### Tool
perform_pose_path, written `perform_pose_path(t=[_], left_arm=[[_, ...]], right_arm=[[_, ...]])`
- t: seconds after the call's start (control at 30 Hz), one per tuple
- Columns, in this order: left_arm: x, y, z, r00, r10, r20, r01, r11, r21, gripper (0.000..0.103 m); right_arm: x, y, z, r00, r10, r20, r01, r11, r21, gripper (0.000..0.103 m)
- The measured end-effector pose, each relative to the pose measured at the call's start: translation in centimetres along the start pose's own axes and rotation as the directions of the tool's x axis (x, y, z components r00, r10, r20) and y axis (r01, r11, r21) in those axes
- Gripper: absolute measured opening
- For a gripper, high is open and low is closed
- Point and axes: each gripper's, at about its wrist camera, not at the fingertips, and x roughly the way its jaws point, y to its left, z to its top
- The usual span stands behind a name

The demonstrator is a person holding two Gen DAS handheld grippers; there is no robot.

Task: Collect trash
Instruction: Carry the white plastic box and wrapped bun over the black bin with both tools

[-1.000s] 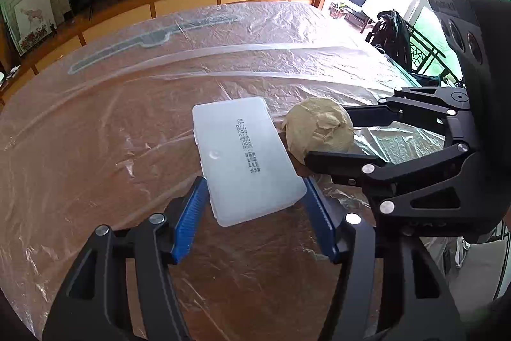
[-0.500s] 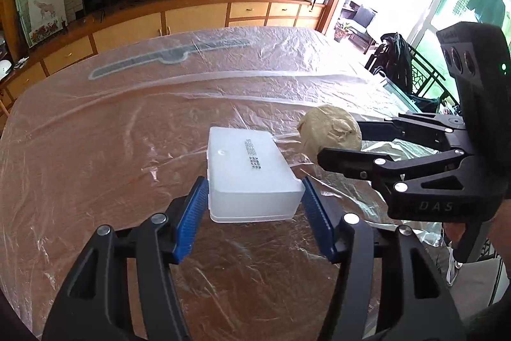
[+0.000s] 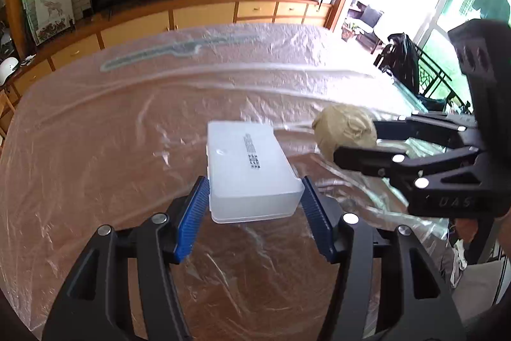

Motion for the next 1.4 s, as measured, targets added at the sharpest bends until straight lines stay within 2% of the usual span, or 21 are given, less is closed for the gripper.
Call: perform_pose_path(t=[0.13,0.4,0.63,1.07,1.4], left_arm=[[1.5,0.1,-0.7,0.999,0.023,-0.041,-0.023,1.0,0.004,0.059],[1.7,-0.2,-0.6,0.998,0.053,-0.036,-0.052,0.998,0.02,0.058],[0.2,1.1,-0.1,1.0,0.004,-0.009,-0.005,0.997,-0.073,0.058],[-3.4,1.0,0.7,0.997,0.034,0.074,-0.029,0.997,-0.068,0.058],[-5.3,0.7,-1.5,0.996,0.037,0.075,-0.032,0.997,-0.068,0.058]], right_arm=[[0.5,0.3,-0.3,1.0,-0.003,-0.013,0.003,1.0,0.001,0.051],[0.8,0.7,-0.5,1.0,-0.002,-0.019,0.002,1.0,0.001,0.051],[0.4,0.5,-0.3,1.0,0.025,-0.013,-0.025,0.999,0.038,0.051],[-0.6,1.9,-0.4,0.999,0.037,0.003,-0.037,0.999,0.022,0.051],[-2.4,2.9,-1.5,0.998,0.059,0.016,-0.06,0.998,0.01,0.051]])
